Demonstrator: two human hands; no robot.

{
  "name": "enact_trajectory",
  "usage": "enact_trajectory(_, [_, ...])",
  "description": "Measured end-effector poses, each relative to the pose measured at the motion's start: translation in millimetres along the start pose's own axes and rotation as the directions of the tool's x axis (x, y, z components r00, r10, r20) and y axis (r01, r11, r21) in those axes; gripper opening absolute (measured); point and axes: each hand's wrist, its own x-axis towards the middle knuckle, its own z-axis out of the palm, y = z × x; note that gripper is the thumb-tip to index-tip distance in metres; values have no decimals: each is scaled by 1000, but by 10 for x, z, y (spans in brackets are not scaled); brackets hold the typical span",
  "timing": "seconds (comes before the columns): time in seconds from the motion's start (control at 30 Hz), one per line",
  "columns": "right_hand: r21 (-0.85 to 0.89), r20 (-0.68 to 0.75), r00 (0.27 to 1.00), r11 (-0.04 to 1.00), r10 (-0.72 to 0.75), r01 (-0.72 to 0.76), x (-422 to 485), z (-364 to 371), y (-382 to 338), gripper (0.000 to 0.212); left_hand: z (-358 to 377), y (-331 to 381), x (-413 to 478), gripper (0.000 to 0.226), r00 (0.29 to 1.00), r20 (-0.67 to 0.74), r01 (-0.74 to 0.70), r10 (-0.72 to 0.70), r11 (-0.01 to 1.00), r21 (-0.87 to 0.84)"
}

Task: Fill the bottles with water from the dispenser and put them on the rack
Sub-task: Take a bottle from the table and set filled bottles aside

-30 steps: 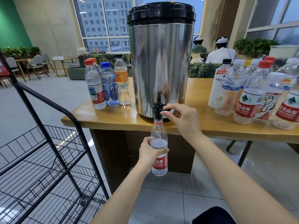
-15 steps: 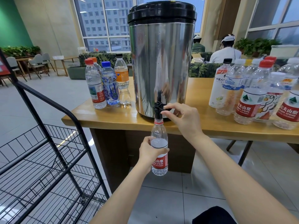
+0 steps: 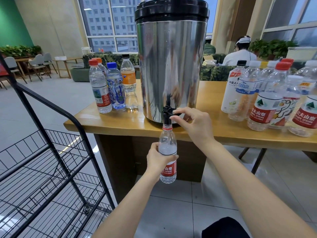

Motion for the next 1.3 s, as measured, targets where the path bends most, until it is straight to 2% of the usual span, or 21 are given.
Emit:
enact_trajectory(0.3, [-42,55,998,999,-6,9,22,-61,-40,31,14,1,-6,67,1000,-29,0,0,1000,11])
enact_trajectory(0.63, [-145,126,983,977,-136,154,55,-177,-35,25,3,-17,2,67,999,-29,-11,12,1000,20])
enact_trajectory(1.3, [-113,148,981,983,-127,144,73,-174,-19,27,-9,-22,20,70,1000,-24,-13,13,1000,17])
